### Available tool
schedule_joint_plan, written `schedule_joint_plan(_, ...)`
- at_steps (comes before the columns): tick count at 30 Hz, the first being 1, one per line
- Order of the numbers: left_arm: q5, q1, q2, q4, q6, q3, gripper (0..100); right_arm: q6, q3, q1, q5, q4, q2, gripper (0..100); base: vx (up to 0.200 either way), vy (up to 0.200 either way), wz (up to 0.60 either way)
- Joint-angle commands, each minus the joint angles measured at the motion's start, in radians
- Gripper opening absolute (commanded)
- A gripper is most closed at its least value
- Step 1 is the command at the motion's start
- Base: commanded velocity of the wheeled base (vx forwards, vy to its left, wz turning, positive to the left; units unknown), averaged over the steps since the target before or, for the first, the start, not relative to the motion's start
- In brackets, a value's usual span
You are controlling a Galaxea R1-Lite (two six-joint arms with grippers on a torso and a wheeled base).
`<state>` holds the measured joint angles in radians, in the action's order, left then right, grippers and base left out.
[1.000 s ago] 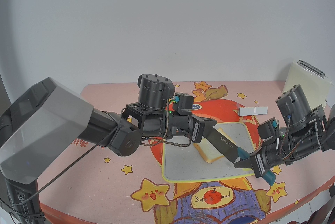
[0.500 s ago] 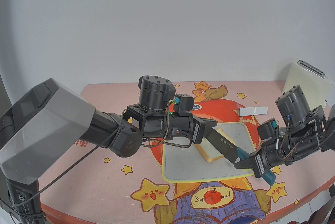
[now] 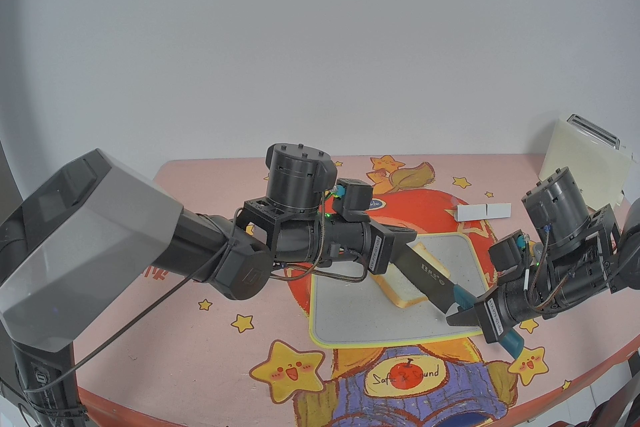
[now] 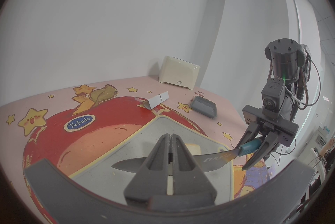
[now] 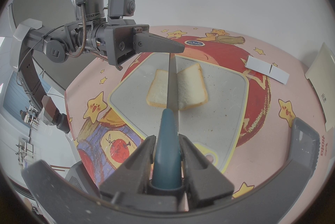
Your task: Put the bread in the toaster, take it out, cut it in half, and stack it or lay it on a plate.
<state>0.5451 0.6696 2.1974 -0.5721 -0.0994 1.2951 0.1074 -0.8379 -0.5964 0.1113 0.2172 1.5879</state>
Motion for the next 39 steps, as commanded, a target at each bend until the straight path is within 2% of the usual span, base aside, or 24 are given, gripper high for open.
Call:
schedule_joint_plan(1, -0.002, -0.001, 0.002, -0.015, 0.000, 0.000, 0, -0.002, 0.000, 0.000, -0.002, -0.001, 0.007, 0, 0.000, 0.000, 0.00)
schedule_joint_plan(39, -0.007, -0.004, 0.034, -0.031, 0.000, -0.022, 0, 0.009, -0.013, 0.004, 0.001, -0.013, -0.014, 0, 0.000, 0.000, 0.00)
